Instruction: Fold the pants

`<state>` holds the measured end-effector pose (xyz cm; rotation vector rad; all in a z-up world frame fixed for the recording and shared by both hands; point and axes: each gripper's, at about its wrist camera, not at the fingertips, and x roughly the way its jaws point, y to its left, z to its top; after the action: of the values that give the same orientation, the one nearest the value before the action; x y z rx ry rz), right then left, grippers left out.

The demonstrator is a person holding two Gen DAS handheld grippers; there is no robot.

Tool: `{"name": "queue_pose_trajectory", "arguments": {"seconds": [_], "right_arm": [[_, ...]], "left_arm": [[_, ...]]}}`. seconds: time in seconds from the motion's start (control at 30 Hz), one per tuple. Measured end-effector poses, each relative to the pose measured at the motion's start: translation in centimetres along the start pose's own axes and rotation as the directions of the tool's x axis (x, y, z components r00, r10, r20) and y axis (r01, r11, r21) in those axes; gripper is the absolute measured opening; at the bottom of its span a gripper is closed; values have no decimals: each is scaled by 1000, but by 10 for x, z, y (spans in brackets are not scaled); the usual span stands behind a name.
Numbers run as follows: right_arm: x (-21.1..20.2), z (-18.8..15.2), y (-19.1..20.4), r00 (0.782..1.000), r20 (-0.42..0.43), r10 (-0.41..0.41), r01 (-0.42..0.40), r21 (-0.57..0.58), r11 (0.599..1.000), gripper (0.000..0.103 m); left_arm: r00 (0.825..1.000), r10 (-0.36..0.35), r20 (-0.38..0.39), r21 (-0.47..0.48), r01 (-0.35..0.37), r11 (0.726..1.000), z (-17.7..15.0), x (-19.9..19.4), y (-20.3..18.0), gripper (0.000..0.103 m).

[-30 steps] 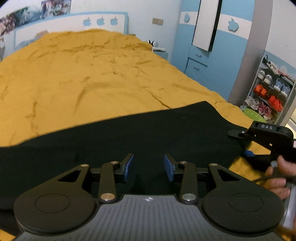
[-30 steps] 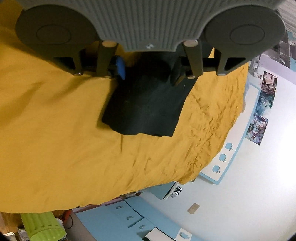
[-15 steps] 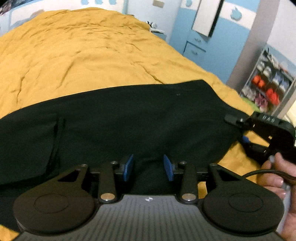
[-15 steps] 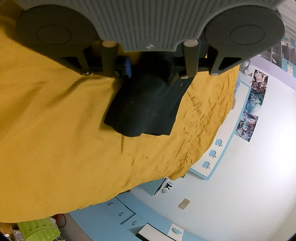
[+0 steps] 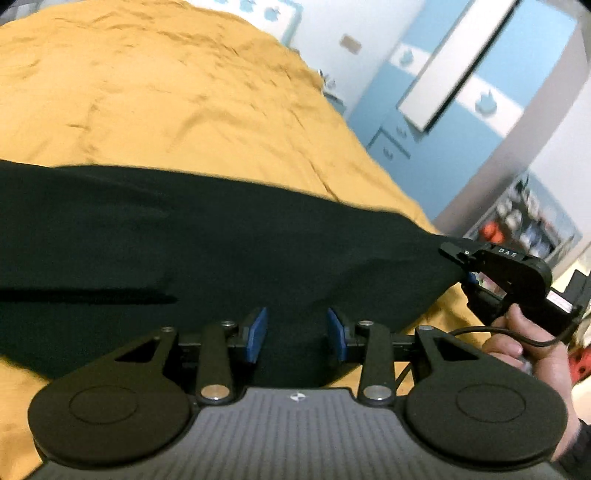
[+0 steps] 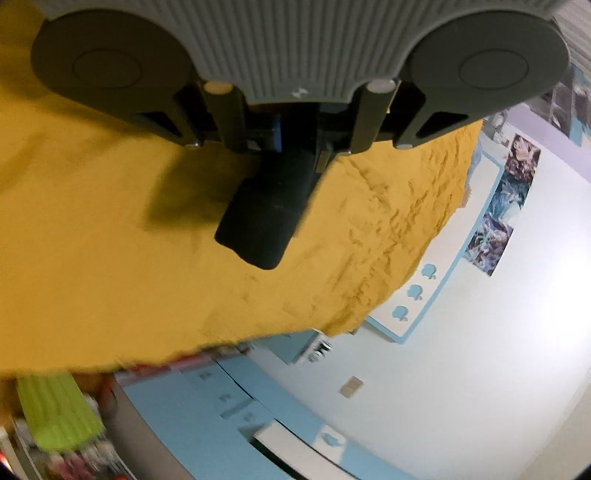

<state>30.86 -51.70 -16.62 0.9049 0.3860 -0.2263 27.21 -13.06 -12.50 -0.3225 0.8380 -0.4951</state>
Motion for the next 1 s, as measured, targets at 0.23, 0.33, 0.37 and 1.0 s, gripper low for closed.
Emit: {"name": "queue_pose_trajectory", "arguments": {"seconds": [0.23,0.33,0.37,1.0], "right_arm": [[-4,-21,109,995,62,79,-47,-411,911,10],[-6,-47,152,988,29,152,-108,-574,812,10],[-8,-59,164,983,7,181,-136,-629,765,10],[8,-210,176,860,-510,-23,-503,-854,130,27]], "left_arm": [[993,61,101,-156,-45,987,13,-56,67,44],[988,76,131,-219,-46,975,17,-73,89,44],[986,85,141,-233,-50,971,17,-78,95,44],[994,91,68,-251,-71,965,18,-64,114,53]]}}
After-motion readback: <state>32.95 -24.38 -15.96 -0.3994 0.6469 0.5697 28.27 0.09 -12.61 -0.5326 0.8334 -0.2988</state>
